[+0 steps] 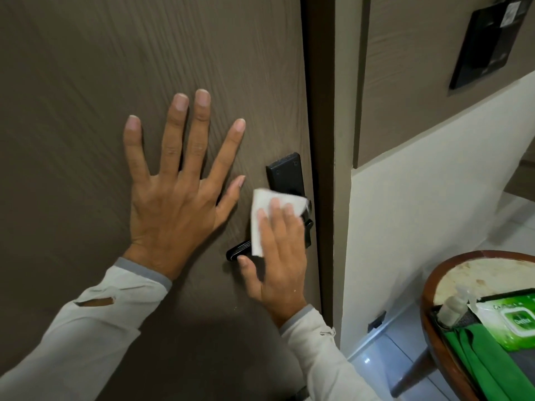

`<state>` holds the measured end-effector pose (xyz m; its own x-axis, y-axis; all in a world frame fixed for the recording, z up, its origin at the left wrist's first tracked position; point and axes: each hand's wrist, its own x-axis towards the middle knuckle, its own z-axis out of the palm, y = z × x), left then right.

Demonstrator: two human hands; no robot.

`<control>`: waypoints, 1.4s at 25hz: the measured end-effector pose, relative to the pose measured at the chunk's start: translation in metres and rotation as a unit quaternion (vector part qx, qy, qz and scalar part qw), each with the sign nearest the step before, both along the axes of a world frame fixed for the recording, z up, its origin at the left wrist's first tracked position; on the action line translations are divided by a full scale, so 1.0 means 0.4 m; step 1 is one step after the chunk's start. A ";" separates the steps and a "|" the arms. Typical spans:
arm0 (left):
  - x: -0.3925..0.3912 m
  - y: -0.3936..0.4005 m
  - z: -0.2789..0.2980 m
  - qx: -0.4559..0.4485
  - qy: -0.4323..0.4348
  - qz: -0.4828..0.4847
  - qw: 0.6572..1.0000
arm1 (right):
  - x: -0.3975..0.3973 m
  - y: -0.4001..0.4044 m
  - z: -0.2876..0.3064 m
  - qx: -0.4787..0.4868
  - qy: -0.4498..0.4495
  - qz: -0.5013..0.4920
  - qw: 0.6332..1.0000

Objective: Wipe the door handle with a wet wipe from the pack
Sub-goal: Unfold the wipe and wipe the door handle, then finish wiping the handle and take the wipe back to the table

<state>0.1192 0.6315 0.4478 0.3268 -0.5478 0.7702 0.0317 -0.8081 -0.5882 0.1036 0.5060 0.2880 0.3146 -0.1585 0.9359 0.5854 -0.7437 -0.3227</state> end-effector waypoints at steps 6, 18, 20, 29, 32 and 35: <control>-0.006 0.001 0.007 0.001 0.003 0.002 1.000 | 0.003 -0.028 -0.018 -0.245 -0.146 0.031 0.958; -0.052 -0.027 0.040 -0.017 0.053 -0.005 0.998 | -0.229 0.083 0.010 0.109 0.178 0.188 0.960; -0.111 -0.036 0.032 -0.094 0.100 -0.136 0.981 | -0.342 0.050 0.076 0.304 0.342 0.340 0.821; -0.293 -0.663 -0.277 -0.772 0.519 -0.251 0.267 | -0.284 -0.739 0.105 0.521 0.453 0.400 0.603; -0.236 -0.974 -0.462 -0.775 0.566 -0.218 0.176 | -0.243 -1.081 -0.069 0.464 0.500 0.307 0.664; -0.251 -1.281 -0.739 -0.744 0.642 -0.074 0.169 | -0.263 -1.404 -0.340 0.404 0.596 0.113 0.685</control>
